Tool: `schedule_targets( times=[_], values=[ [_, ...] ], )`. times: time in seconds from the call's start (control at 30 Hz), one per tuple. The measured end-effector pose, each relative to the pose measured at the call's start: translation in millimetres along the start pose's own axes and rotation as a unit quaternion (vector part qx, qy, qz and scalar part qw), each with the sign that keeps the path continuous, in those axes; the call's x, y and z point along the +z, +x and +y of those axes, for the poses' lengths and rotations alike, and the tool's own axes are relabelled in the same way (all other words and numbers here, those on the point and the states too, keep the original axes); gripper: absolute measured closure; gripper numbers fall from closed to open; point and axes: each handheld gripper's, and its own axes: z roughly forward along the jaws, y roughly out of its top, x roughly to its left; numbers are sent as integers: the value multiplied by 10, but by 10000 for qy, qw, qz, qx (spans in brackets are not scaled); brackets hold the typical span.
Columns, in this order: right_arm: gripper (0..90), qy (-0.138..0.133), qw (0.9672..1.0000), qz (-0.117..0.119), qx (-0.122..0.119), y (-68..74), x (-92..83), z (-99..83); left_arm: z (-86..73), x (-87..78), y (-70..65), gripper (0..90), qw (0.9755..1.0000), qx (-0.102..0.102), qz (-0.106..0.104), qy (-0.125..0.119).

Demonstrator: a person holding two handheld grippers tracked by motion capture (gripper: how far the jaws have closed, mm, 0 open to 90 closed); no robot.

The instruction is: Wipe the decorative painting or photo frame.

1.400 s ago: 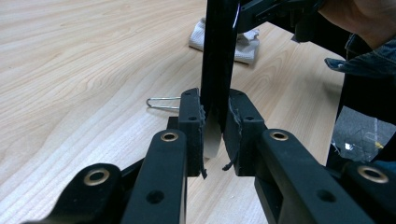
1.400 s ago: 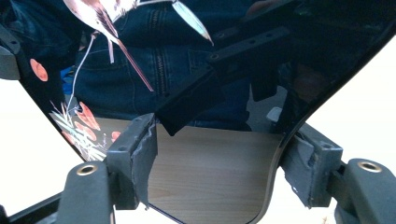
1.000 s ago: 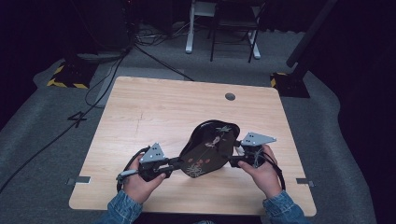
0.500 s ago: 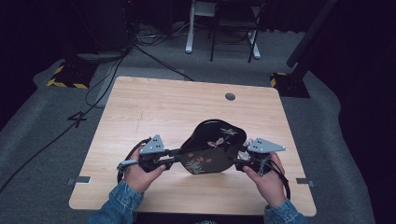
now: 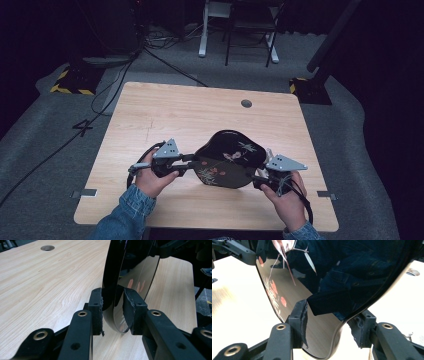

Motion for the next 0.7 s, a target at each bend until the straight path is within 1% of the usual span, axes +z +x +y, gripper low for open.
schedule_targets(
  times=[0.17,0.27,0.53,0.7],
  values=[
    [539,34,10000,-7,23,24,25,-25,-21,21,58,687,10000,-79,-22,-39],
    [539,37,10000,3,24,34,34,-24,-26,15,86,683,10000,-63,1,-74],
    [539,-46,10000,22,-3,58,102,-12,-53,20,175,669,9997,-102,40,-205],
    [539,-81,10000,34,-42,65,138,-6,-69,27,206,660,9997,-123,47,-223]
  ],
)
